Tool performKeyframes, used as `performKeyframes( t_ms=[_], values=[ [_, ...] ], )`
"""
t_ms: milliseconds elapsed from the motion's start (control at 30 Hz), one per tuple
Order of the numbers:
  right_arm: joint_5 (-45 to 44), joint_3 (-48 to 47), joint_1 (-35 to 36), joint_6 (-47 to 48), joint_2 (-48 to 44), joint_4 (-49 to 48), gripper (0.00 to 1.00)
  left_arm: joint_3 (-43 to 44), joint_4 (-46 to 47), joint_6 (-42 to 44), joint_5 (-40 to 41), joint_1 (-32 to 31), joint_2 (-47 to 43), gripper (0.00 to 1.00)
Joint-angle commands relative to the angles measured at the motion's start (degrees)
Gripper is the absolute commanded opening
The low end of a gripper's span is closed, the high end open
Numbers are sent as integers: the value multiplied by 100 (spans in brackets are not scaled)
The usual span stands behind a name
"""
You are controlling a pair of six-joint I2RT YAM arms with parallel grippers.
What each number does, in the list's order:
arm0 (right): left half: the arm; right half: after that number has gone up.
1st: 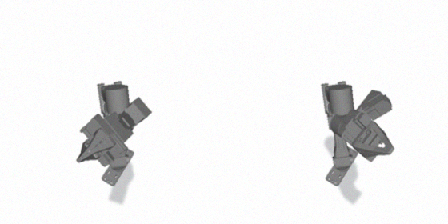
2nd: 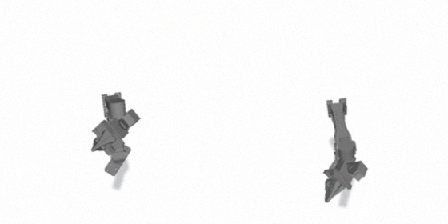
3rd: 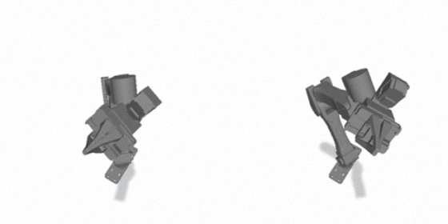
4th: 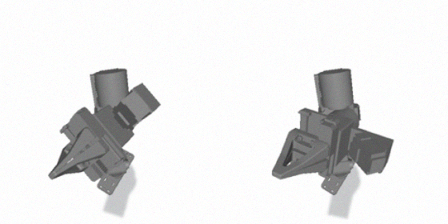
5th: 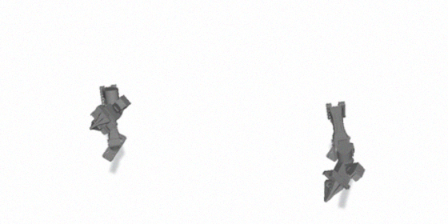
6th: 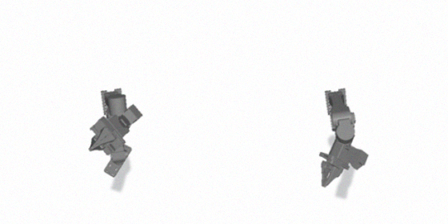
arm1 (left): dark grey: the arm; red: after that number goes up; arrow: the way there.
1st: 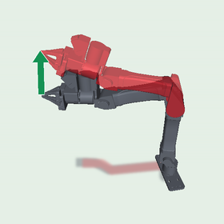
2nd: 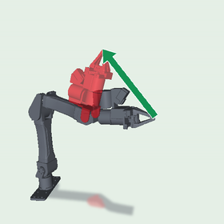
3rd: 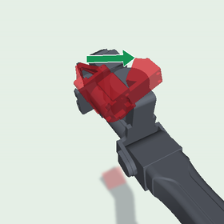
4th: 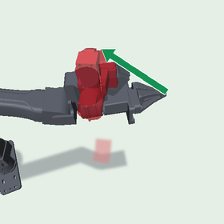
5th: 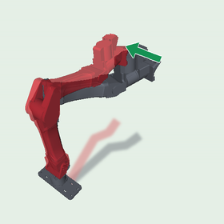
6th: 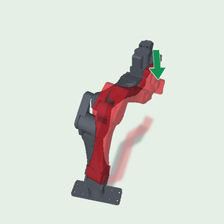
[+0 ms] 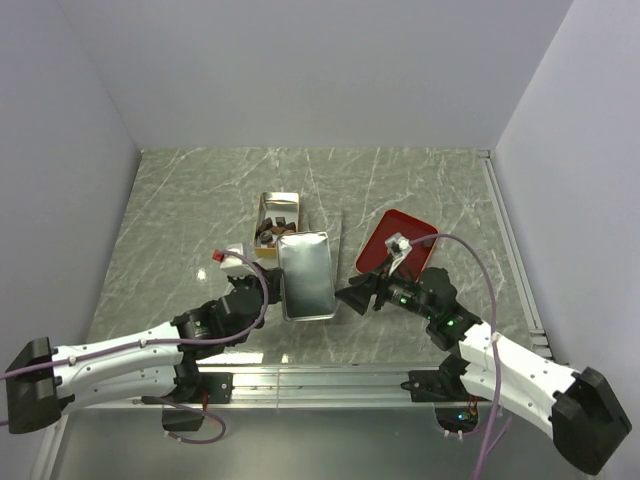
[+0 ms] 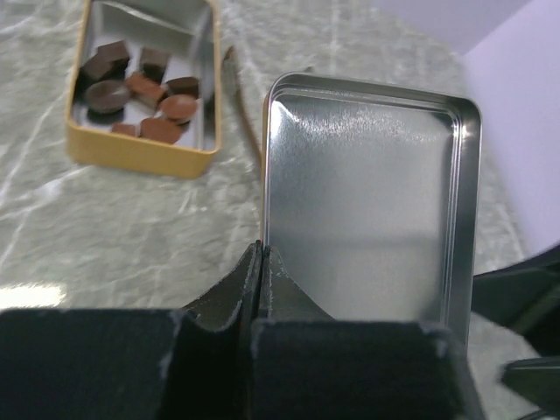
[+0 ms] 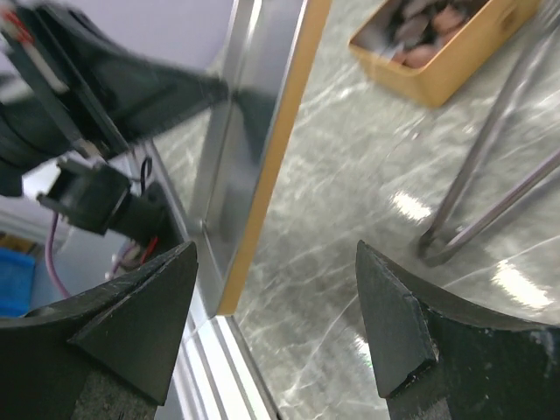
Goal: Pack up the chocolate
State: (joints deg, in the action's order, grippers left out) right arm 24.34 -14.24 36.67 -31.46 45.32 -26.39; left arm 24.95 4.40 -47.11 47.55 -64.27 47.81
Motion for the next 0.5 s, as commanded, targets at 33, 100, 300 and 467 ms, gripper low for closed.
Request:
performKeyframes(
  t_ms=[33, 100, 300, 467],
  values=[
    [-342, -413, 367, 97, 459, -498, 79, -113, 1150, 431, -474, -24, -105, 1],
    [-298, -404, 429, 79, 521, -621, 79, -122, 1159, 431, -527, -24, -88, 1],
    [-465, -501, 701, 228, 618, -700, 77, -350, 1361, 448, -720, -24, -263, 1],
    [-360, -571, 825, 281, 916, -990, 65, -500, 1545, 492, -913, -24, -334, 1]
  ],
)
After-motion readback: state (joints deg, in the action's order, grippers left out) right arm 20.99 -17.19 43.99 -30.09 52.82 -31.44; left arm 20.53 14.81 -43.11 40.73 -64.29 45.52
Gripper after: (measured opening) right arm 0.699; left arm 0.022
